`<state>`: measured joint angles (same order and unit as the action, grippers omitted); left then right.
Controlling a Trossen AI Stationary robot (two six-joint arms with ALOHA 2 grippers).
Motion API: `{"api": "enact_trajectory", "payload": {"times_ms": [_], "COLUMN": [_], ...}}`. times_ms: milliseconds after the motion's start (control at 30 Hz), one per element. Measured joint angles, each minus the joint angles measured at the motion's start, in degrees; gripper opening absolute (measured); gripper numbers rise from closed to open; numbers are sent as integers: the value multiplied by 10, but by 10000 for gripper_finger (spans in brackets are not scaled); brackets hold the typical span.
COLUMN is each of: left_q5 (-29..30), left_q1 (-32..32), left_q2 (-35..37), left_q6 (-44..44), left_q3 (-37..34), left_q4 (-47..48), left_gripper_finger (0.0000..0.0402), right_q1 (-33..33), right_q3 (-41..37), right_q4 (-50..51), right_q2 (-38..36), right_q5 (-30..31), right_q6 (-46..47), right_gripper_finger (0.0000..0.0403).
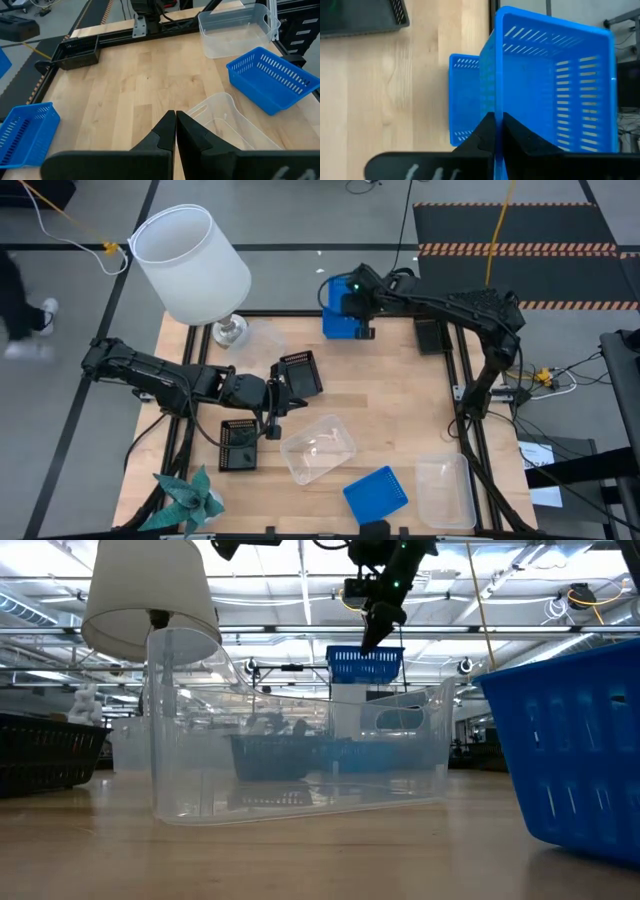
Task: Stack baskets by color
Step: Stack the middle blue bin on top of the top blue bin
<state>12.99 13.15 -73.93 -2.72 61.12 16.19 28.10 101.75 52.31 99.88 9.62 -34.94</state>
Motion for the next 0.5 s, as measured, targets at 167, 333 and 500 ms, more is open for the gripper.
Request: {"api": "enact_trajectory", "payload": {"times_ms": [167,333,500], "left_q5": [0,0,0], "left_q1": [0,0,0], "left_q2": [0,0,0], "left_q6": [0,0,0], "left_q3": [0,0,0], "left_q4": [0,0,0], "left_gripper_finger": [17,17,17], "right_q1": [15,20,22], "right_q3": [0,0,0], "right_q4": [-22,-45,-56], "right_q2": [7,14,31], "right_q5": [-36,-54,-54], "right_q6": [-1,10,11], "right_gripper_finger": [6,6,6]}}
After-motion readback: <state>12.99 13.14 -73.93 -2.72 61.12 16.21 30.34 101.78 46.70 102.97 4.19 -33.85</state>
